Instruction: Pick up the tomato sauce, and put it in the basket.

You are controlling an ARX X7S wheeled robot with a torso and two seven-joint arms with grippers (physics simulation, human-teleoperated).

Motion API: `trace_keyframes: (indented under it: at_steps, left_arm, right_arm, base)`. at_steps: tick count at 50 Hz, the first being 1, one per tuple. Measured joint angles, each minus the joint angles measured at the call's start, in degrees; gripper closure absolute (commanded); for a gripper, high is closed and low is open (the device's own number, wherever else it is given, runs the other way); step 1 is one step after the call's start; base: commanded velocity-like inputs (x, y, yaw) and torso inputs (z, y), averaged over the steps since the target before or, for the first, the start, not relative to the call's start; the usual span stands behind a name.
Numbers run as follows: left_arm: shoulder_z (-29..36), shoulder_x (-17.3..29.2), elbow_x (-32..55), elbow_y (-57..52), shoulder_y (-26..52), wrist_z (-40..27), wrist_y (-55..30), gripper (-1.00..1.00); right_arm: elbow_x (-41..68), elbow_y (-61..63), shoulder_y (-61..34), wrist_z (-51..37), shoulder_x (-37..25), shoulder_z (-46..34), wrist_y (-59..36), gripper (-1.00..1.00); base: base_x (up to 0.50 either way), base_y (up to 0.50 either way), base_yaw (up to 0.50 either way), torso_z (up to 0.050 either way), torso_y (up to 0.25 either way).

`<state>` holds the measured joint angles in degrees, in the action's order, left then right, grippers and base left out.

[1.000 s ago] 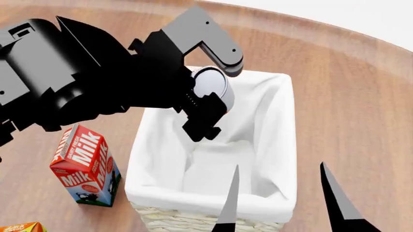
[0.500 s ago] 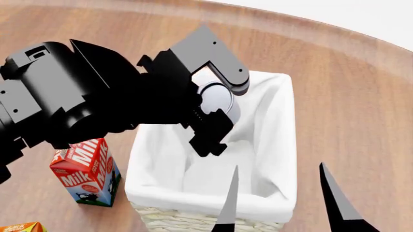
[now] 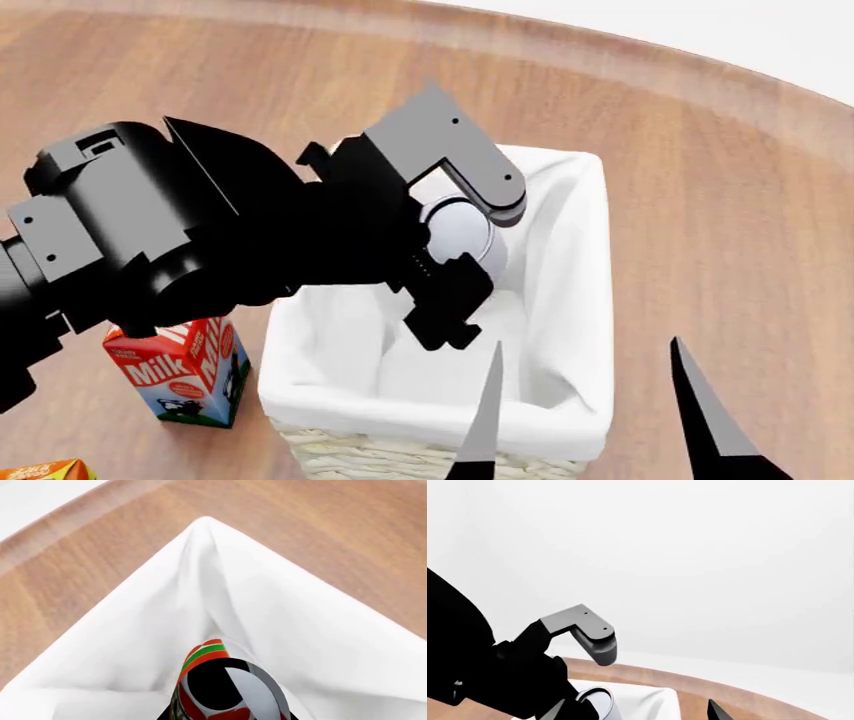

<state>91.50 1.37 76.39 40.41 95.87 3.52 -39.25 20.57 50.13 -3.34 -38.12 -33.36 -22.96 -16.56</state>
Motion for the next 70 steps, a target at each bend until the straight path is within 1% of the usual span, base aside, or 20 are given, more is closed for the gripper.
trace_keyframes:
  at_steps: [29,49,69,70]
  left_arm:
    - [0.1,0.0,0.3,-1.4,-2.1,-1.4,1.0,1.00]
    - [0.0,0.0,0.0,-2.7,-2.8,-1.9,-1.7,1.00]
    - [0.0,0.0,0.3,-3.4,-3.2,-2.5,-1.8,1.00]
    - [0.0,0.0,0.4,-3.3,-3.2,-2.6,-1.8,-1.00]
  right_arm:
    - [0.0,-0.5,-0.2,-0.2,0.0,-0.4,0.2,-1.00]
    - [0.0,-0.5,-0.3,-0.3,-0.2,-0.6,0.3,-1.00]
    - [0.2,-0.5,-0.2,-0.5,-0.4,-0.6,0.5,-1.00]
    - [0.2,-0.5,-0.2,-0.5,-0.4,-0.6,0.6,-1.00]
  base:
    - [0.00,0.00,0.00,0.001,0.000]
    - [0.00,0.00,0.00,0.000,0.000]
    - [0.00,0.00,0.00,0.000,0.000]
    - [0.00,0.00,0.00,0.000,0.000]
